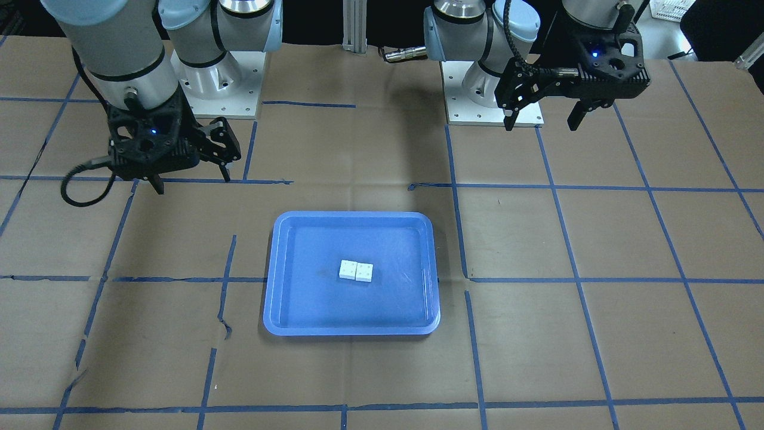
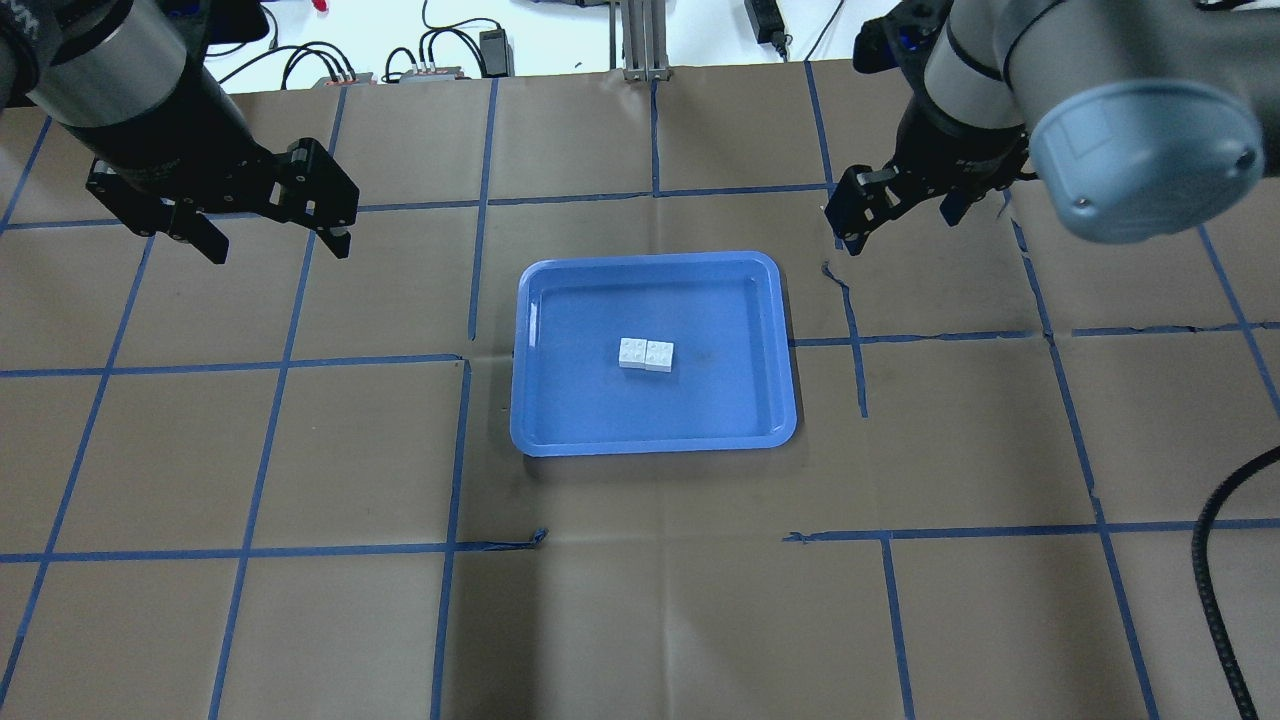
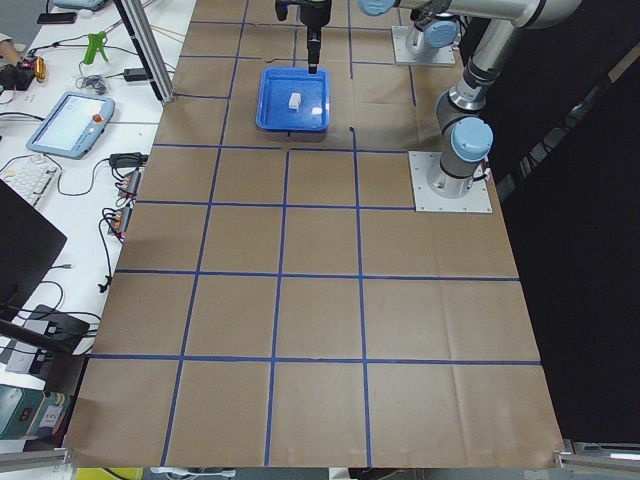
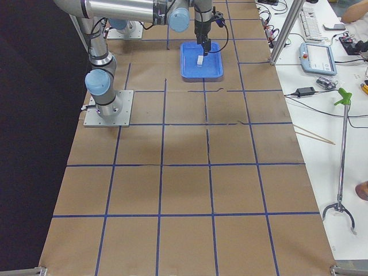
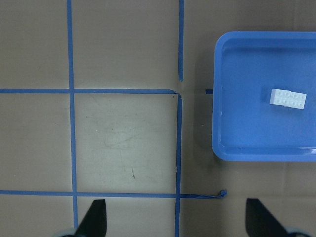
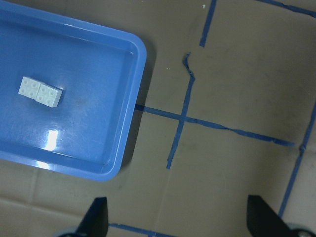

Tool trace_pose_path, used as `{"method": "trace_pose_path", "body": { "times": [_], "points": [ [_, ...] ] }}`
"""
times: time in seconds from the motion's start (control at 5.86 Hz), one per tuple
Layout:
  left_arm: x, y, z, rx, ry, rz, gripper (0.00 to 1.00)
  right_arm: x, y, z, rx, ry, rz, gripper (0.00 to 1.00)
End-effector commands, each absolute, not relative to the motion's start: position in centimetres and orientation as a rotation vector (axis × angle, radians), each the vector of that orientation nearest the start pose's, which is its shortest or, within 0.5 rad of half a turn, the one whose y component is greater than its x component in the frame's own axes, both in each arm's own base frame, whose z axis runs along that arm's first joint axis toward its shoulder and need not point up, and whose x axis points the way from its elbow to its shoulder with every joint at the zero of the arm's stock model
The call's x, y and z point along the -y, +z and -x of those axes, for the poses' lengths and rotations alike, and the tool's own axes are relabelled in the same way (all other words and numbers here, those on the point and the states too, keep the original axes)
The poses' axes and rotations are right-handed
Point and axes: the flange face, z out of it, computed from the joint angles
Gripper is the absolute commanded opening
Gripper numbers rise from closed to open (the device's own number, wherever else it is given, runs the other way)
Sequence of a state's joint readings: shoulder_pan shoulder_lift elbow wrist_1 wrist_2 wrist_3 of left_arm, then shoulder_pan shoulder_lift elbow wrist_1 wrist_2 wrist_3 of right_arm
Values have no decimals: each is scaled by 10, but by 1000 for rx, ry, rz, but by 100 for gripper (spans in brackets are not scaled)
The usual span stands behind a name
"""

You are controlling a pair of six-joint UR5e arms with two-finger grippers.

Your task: Assemble white blocks and place on blue tray

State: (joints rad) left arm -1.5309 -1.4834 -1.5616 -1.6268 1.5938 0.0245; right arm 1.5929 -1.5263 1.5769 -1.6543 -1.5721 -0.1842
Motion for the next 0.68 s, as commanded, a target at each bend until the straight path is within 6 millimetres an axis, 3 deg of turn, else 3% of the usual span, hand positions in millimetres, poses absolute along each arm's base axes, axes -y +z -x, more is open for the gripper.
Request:
{"method": "trace_pose_path", "body": {
  "times": [0.0, 0.17, 0.51],
  "points": [
    [462, 528, 113, -3117, -61, 25, 99, 507, 525, -121, -3153, 64, 101, 100],
    [462, 528, 113, -3117, -61, 25, 99, 504, 530, -127, -3143, 55, -97, 100],
    [462, 528, 113, -3117, -63, 25, 99, 500, 518, -149, -3158, 91, -55, 100]
  ]
}}
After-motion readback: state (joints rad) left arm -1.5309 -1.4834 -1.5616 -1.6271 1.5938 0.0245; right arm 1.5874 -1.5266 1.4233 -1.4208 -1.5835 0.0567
